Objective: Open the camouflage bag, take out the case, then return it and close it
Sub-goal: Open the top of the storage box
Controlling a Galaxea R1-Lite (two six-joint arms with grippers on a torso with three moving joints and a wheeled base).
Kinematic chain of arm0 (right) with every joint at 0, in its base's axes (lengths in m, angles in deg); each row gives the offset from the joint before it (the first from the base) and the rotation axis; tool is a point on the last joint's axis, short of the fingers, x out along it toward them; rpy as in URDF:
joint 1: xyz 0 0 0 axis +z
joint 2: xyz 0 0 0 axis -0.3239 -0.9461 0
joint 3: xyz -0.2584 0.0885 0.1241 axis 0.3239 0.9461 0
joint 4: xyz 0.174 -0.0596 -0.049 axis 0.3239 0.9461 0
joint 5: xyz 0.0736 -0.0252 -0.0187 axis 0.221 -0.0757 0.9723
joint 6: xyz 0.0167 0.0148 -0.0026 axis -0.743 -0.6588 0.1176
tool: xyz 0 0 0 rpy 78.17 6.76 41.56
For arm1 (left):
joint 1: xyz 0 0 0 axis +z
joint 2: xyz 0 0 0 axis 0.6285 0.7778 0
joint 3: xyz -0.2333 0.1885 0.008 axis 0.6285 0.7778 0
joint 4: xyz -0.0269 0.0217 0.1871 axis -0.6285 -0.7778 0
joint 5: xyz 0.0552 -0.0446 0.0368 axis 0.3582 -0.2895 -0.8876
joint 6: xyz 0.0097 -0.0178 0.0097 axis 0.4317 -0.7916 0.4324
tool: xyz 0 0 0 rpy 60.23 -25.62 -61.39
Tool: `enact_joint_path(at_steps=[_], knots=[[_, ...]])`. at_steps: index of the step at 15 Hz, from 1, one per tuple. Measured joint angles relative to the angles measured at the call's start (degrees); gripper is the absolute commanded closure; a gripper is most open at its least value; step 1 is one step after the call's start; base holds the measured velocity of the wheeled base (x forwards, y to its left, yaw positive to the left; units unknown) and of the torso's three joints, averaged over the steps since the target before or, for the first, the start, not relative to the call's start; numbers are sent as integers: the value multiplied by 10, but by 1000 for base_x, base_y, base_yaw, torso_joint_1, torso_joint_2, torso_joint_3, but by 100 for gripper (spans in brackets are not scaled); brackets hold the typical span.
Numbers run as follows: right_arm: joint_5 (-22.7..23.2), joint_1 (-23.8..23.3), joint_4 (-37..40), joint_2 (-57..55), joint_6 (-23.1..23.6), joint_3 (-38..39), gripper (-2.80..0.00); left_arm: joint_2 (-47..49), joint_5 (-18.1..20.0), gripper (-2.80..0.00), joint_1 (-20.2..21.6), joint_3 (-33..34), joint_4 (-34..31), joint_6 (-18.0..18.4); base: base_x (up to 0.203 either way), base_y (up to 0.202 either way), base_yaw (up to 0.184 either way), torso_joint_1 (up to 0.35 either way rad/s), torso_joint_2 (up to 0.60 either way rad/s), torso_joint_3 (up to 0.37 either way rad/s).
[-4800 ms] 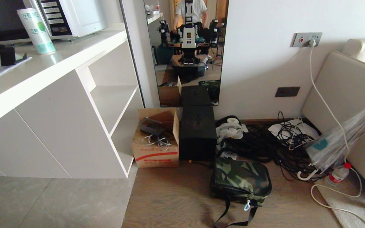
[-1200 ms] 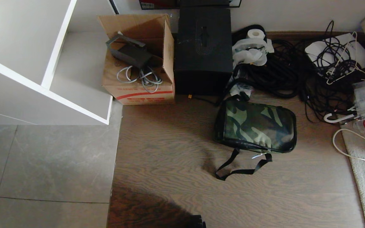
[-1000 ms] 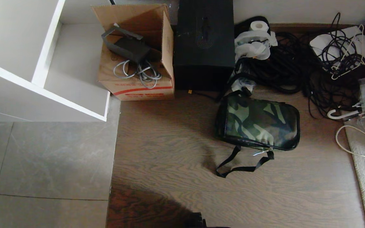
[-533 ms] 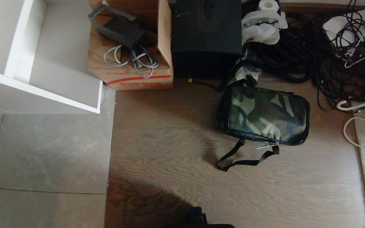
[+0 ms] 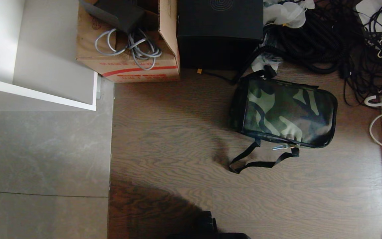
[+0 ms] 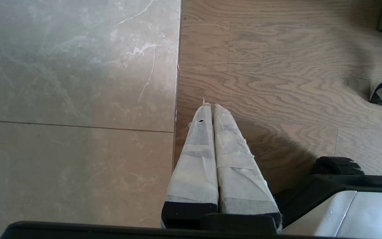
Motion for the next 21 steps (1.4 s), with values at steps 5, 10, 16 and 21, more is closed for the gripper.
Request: enact_joint_path(at_steps=[5,10,16,21], knots=[[0,0,0,0,0,0,0,0,0,0,0,0,0,-1,0,0,0,0,0,0],[0,0,0,0,0,0,0,0,0,0,0,0,-1,-1,-107,106,3,5,2,-1],[0,0,0,0,0,0,0,0,0,0,0,0,0,-1,-2,9,2,0,-1,1],[0,0,0,0,0,0,0,0,0,0,0,0,0,0,0,0,0,0,0,0]])
